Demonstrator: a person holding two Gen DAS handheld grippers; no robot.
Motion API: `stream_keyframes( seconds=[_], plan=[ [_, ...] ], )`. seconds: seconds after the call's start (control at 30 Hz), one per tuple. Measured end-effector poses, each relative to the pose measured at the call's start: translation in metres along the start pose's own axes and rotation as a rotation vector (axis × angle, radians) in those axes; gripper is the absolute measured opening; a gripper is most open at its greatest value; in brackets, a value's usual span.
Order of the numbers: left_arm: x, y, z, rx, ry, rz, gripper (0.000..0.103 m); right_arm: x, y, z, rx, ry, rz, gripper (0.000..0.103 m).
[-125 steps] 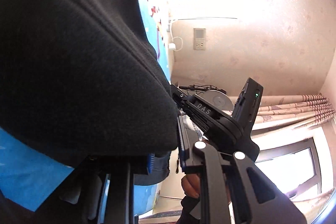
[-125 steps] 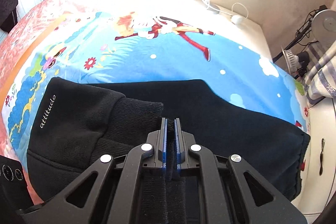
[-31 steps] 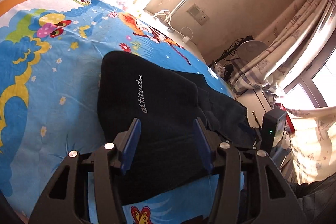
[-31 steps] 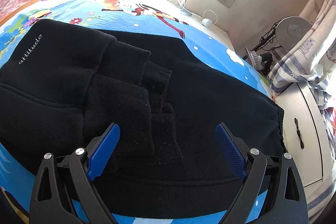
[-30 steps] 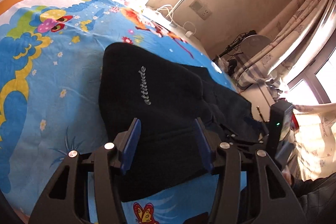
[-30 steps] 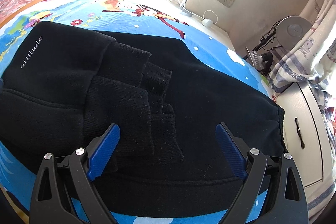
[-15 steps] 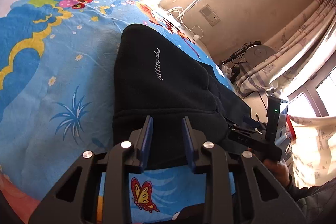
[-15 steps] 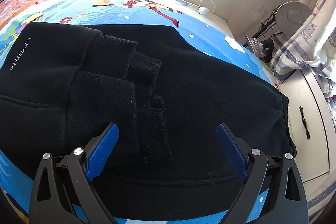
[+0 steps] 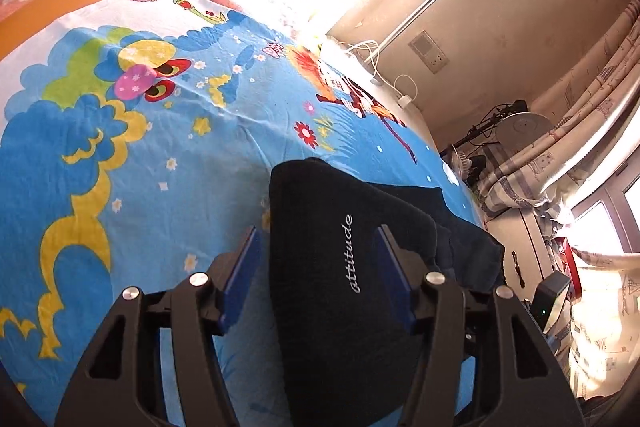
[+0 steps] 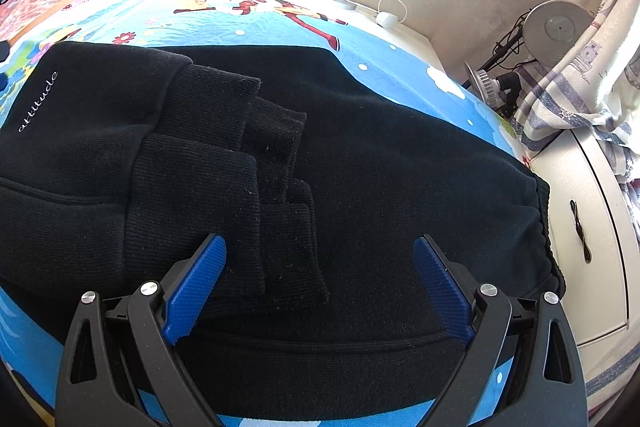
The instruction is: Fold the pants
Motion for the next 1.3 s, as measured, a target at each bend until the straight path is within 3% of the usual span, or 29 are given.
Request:
stream_keyframes(
  seconds=[0.07,0.17,0.27,0.33,0.57,0.73,0.87,0.93,1.07,1.3],
  plan=[
    [0.013,-0.002,0.02,0.004,-0.03,0.026,0.057,0.0,0.0,0.0,-0.002,0.001,-0.001,0.091],
    [0.021,-0.007,0.052,0.012,-0.099,0.038,0.047,0.0,0.0,0.0,-0.003,0.002,-0.002,0.091],
    [0.021,-0.028,0.074,0.093,-0.166,0.041,0.048,0.0,0.001,0.0,0.002,0.0,0.0,0.091],
    [0.021,-0.033,0.076,0.054,-0.158,0.007,0.049,-0.001,0.001,0.0,0.001,0.001,0.001,0.091],
    [0.018,-0.032,0.075,0.068,-0.148,0.017,0.049,0.001,0.002,-0.006,-0.021,0.025,-0.013,0.091],
    [0.017,-0.031,0.073,0.065,-0.133,0.019,0.049,0.018,0.008,-0.043,-0.005,0.134,0.031,0.091],
    [0.015,-0.031,0.073,0.059,-0.121,0.016,0.049,0.014,-0.012,-0.037,0.019,0.098,-0.023,0.091],
    [0.015,-0.032,0.072,0.048,-0.115,0.002,0.049,0.005,-0.025,-0.022,0.044,0.04,-0.067,0.091],
    [0.005,-0.03,0.065,-0.006,-0.122,-0.052,0.049,0.005,-0.026,-0.022,0.042,0.045,-0.076,0.091],
    [-0.043,-0.02,0.036,-0.12,-0.143,-0.115,0.049,0.003,-0.026,-0.022,0.025,0.06,-0.074,0.091]
  ],
)
Point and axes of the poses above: each gripper's, at about its wrist camera, not at the fingertips, and z roughly the way its jaws point, y to its right, x to its top, the point moved 7 cm from there along z, roughly the way its jaws point, and after that the axes turned 11 degrees about -x, right-handed, at the moved point
